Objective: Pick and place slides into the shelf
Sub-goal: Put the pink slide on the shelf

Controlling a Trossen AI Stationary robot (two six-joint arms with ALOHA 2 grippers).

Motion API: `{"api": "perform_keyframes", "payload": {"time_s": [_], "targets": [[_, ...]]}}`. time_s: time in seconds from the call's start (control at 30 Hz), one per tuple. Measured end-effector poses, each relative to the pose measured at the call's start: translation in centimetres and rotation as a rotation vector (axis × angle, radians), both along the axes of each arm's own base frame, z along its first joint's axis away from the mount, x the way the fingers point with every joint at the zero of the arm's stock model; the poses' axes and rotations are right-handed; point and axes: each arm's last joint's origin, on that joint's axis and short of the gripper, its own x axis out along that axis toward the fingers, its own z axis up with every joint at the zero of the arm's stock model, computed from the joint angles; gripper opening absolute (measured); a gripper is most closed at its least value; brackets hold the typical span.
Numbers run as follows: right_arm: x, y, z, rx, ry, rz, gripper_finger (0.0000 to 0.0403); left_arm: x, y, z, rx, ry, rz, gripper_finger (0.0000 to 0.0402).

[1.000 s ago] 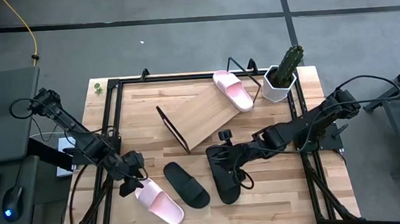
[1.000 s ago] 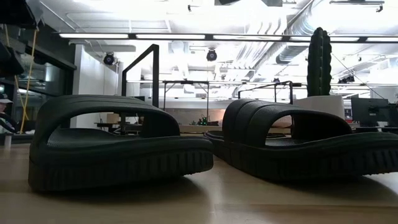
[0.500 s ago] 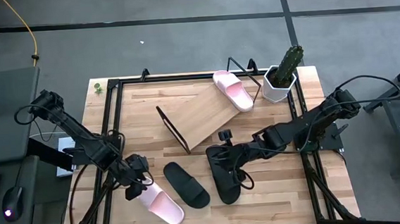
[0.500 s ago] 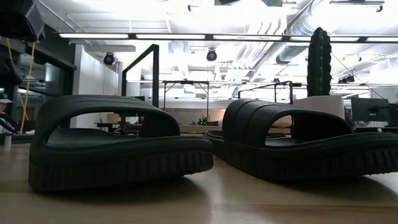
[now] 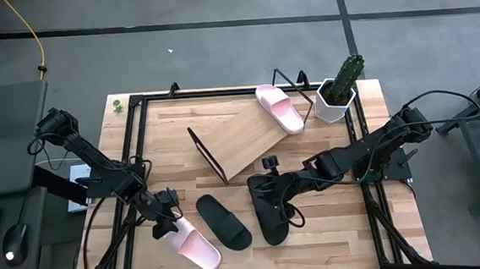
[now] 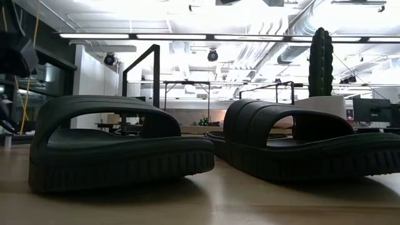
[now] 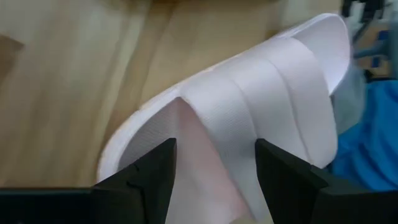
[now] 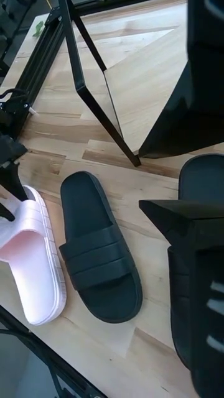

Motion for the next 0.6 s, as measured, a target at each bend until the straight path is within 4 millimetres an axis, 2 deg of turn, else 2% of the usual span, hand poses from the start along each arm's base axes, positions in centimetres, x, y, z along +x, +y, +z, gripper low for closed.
{"api": "perform_keyframes", "payload": {"time_s": [0.2, 0.6], "targets": [[0.02, 0.01, 0.02, 0.001, -0.003, 0.0, 0.0108, 0.36, -0.42, 0.19, -0.109, -0.108, -0.034, 0.02], [0.03, 0.01, 0.03, 0.016, -0.004, -0.012, 0.0108, 0.53, -0.5, 0.39, -0.111, -0.147, -0.037, 0.02]]}}
